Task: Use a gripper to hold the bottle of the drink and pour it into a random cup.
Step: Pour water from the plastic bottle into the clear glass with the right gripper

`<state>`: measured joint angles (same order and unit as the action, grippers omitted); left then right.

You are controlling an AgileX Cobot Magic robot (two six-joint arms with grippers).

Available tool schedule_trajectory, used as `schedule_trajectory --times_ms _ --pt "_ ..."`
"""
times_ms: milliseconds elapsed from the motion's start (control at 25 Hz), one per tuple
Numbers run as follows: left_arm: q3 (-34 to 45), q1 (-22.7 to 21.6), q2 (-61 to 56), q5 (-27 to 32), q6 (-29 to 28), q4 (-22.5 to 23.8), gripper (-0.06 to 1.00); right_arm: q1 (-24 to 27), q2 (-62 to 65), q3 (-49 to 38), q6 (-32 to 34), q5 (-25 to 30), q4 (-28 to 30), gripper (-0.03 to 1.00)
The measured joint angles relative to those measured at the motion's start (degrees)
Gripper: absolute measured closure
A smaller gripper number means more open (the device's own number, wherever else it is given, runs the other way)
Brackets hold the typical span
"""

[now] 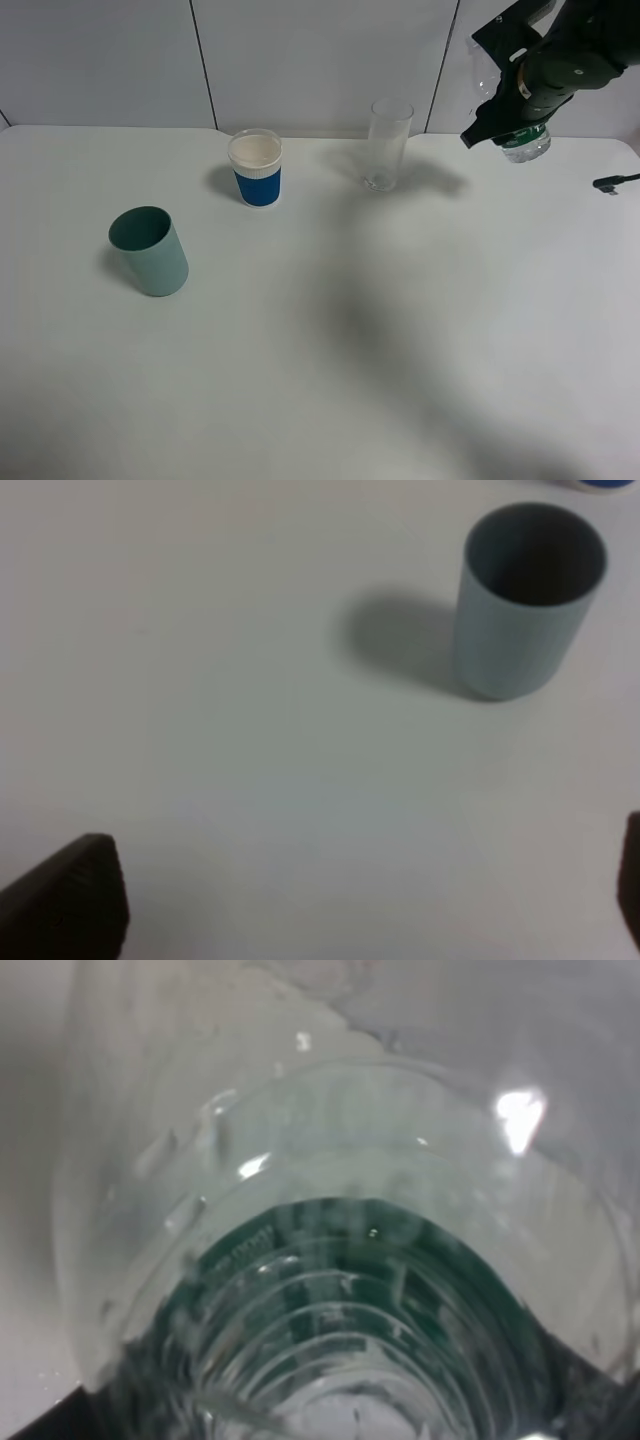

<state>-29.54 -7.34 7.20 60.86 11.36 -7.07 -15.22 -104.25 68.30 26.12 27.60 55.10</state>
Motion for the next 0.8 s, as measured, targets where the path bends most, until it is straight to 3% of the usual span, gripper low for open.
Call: schedule_trajectory --times_ms 800 --pt "0.00 0.00 0.00 0.00 0.00 0.00 -0.05 -4.23 -3.19 2.13 -0.50 6.01 9.24 0.42"
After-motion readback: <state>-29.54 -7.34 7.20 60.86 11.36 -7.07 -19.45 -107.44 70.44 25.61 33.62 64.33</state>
